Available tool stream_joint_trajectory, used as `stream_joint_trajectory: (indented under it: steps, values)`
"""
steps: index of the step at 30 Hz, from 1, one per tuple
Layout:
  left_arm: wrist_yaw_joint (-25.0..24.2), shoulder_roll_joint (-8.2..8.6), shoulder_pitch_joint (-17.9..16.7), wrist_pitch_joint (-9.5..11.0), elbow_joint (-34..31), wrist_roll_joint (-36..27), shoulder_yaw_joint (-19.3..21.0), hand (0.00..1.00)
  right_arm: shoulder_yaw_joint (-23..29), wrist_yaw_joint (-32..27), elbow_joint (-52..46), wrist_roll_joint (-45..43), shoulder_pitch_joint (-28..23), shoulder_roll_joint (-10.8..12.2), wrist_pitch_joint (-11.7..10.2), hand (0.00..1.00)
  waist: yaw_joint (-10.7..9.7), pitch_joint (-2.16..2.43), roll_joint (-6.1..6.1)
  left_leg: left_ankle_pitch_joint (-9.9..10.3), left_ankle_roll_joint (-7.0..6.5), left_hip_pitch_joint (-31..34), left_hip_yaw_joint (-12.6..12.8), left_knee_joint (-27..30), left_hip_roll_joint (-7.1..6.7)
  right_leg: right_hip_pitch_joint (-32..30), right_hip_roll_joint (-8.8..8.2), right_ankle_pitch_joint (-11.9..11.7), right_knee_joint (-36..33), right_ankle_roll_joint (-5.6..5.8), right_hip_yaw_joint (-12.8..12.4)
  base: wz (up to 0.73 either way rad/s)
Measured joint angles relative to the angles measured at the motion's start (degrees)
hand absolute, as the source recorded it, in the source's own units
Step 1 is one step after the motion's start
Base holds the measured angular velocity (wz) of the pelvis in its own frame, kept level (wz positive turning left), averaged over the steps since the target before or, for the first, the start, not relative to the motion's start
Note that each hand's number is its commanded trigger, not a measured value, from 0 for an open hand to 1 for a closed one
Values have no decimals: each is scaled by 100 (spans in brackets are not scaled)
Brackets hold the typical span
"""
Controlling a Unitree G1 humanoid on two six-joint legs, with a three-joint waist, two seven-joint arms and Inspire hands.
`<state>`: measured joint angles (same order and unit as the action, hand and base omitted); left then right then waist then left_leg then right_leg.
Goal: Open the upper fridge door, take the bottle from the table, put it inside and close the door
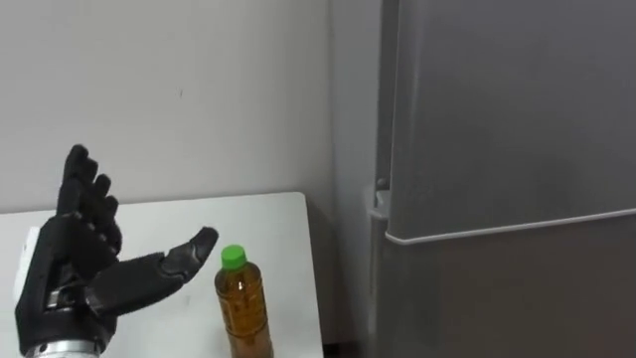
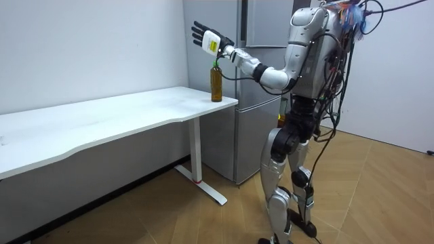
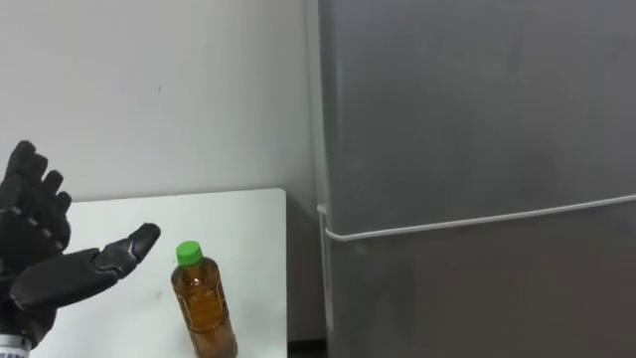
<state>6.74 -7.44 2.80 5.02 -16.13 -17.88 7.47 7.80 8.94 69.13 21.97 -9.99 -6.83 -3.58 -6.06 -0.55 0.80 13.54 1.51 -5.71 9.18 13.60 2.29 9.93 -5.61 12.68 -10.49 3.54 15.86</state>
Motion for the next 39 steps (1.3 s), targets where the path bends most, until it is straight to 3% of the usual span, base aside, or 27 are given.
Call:
stream_joint_trajectory:
  steps: [5,13,19,25,29,39]
  values:
    - [-207,-5,83,-99,-288,-1,-236,0,-21,-13,60,0,114,-13,72,0,-35,3,4,0,0,8,2,15,1,-5,1,0,-8,0,-4,0]
    - [-581,-7,415,-305,-389,-34,-447,0,-44,-19,68,-1,152,-36,116,0,-98,48,75,-1,-1,6,11,35,6,-4,4,-8,-13,-12,-23,0]
    - [-878,-3,418,-308,-1071,-62,-580,0,-94,3,184,2,259,-40,61,0,-229,44,134,-1,-1,5,10,30,6,5,5,-13,-5,-11,-16,0]
    - [-1100,-1,431,-308,-1285,-61,-695,0,-155,3,293,6,390,-41,43,0,-311,39,209,-1,-1,3,9,21,6,1,5,-13,-2,-11,-13,0]
    - [-1236,2,471,-308,-1431,-77,-722,0,-204,3,282,8,392,-43,43,0,-308,25,187,-1,0,2,9,19,8,4,6,-12,0,-11,-13,0]
    - [-1524,1,1048,-328,-1464,-287,-906,0,-440,3,297,15,445,-75,59,0,-301,16,122,-1,0,15,8,13,6,12,13,-13,55,-11,-10,0]
